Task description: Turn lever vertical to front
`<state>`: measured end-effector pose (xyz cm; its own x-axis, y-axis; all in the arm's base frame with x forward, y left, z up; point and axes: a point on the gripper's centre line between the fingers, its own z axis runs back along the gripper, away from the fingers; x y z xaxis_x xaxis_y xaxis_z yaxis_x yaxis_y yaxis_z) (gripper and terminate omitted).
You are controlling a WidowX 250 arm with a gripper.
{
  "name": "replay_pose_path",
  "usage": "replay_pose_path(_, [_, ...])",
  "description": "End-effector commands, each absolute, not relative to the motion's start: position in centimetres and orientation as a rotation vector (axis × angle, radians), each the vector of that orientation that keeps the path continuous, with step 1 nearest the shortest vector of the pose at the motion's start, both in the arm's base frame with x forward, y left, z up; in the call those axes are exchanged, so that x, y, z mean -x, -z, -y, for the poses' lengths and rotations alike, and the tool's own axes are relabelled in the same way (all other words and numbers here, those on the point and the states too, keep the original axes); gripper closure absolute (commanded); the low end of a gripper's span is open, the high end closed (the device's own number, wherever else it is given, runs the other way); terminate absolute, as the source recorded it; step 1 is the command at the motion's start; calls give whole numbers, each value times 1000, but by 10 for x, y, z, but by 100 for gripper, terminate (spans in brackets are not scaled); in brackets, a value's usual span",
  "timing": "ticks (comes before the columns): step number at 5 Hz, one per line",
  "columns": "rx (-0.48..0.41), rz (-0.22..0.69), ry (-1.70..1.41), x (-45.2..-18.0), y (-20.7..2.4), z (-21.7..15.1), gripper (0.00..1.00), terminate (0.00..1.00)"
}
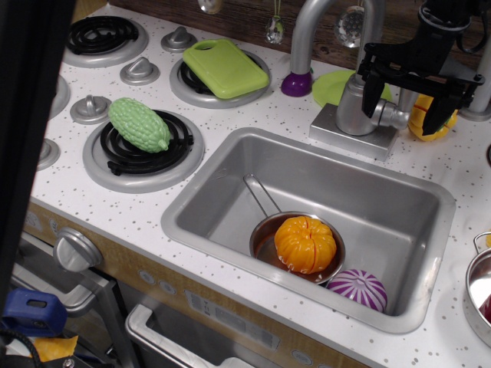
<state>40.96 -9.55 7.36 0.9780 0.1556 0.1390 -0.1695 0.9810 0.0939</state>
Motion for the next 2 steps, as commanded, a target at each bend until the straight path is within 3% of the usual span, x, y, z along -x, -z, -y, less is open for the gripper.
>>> replay_pose_path(1, [-106, 132, -164, -410, -74, 96, 0, 0])
replay_pose_path(2, [-172, 188, -120, -415, -81, 99, 0, 0])
